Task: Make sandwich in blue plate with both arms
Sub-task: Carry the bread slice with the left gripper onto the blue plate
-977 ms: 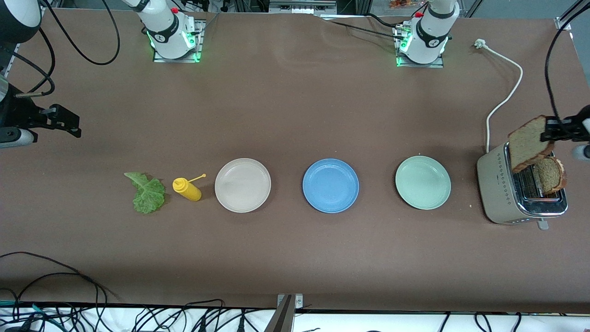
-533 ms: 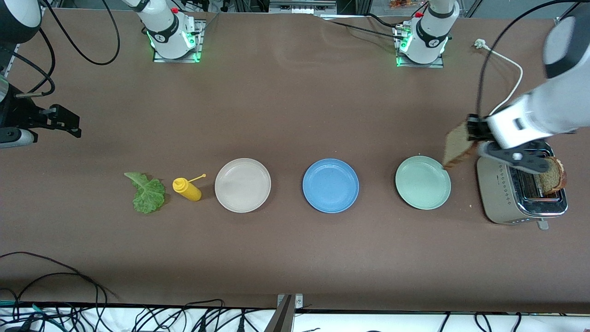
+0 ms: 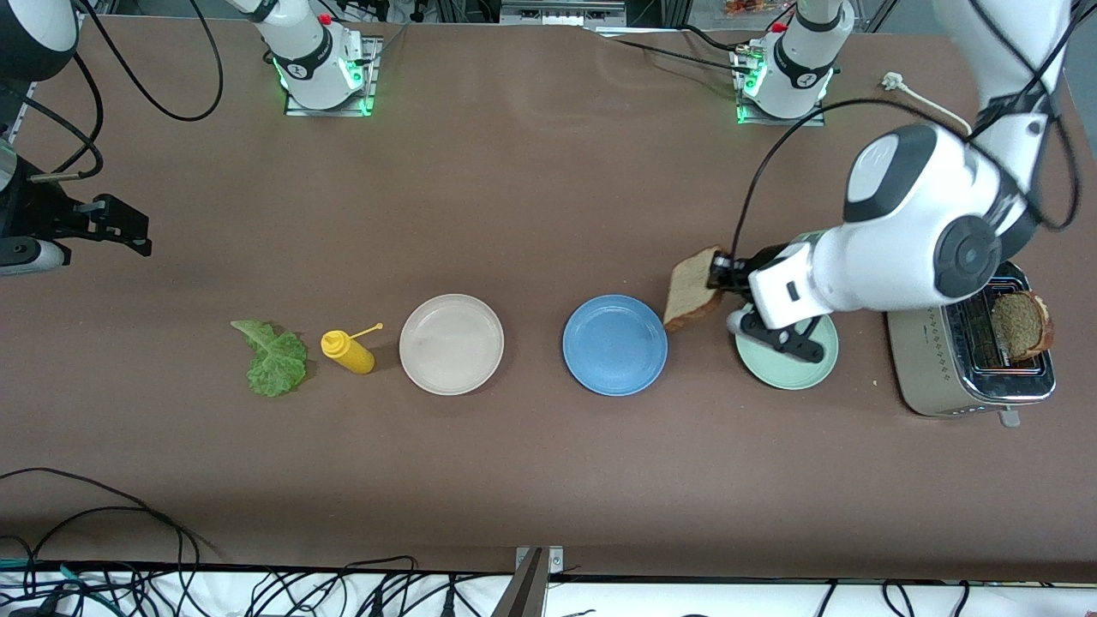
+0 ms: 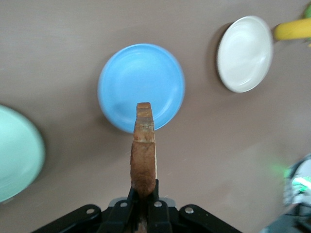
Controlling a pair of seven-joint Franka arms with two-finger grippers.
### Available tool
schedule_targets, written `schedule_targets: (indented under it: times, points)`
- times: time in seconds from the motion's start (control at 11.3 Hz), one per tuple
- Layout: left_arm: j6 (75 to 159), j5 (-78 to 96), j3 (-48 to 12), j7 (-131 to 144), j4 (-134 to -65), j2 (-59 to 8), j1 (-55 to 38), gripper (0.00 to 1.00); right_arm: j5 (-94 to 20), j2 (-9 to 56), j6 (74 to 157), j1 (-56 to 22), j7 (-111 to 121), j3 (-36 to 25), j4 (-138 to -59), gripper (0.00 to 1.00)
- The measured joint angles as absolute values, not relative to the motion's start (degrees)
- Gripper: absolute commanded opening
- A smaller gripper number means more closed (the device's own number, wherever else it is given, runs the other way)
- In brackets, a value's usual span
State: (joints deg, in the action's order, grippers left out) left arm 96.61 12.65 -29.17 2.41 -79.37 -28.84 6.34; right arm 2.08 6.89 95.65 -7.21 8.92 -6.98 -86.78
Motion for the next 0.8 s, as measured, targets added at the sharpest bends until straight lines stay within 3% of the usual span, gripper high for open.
schedule_targets:
  times: [0.36,0.8]
  points:
    - [106.4,26.6,-28.3,-3.9,-79.3,-40.7,7.1,0.12,2.1,7.0,95.6,-7.2,8.9,-7.0,-86.8,1.0]
    - [108.3,42.8,-27.9,-24.9,-79.4,-52.1,10.6,0.12,2.1,7.0,95.6,-7.2,8.9,-7.0,-86.8,1.0]
